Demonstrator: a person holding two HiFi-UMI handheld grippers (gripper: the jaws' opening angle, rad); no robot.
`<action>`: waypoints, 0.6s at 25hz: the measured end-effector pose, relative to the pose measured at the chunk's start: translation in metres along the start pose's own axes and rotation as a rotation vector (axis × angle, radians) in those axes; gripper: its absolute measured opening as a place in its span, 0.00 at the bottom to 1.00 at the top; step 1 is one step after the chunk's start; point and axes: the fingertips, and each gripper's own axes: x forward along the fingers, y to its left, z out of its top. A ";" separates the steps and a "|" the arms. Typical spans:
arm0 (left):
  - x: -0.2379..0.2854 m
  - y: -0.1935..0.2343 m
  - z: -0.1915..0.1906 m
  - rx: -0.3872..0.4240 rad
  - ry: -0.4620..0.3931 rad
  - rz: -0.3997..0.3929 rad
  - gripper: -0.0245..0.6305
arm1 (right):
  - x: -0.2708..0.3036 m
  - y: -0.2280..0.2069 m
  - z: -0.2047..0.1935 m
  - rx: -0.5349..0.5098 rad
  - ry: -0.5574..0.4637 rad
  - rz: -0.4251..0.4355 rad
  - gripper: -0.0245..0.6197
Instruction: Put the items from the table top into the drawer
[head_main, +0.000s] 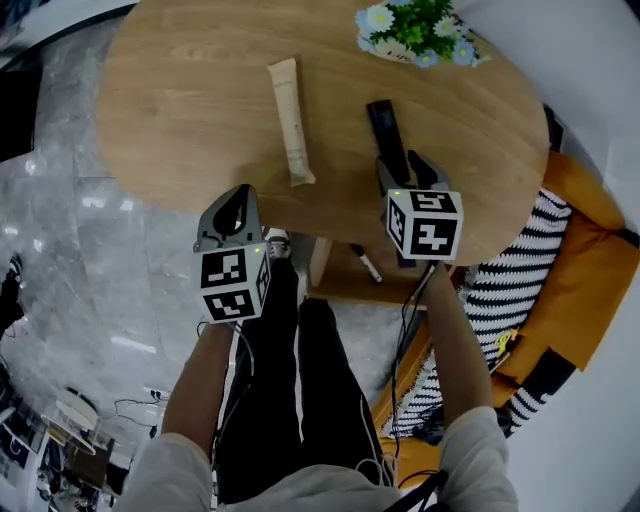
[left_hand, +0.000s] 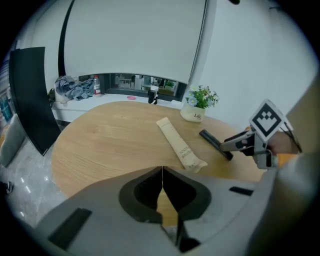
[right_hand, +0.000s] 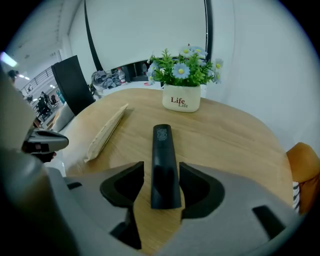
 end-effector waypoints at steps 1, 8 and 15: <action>0.003 0.000 0.001 0.003 0.004 -0.002 0.05 | 0.004 -0.001 0.003 0.004 0.005 0.001 0.37; 0.019 0.010 0.000 -0.034 0.042 0.008 0.05 | 0.024 -0.001 0.014 -0.005 0.036 0.019 0.39; 0.028 0.010 0.008 -0.024 0.045 -0.008 0.05 | 0.031 -0.003 0.015 0.005 0.059 0.015 0.40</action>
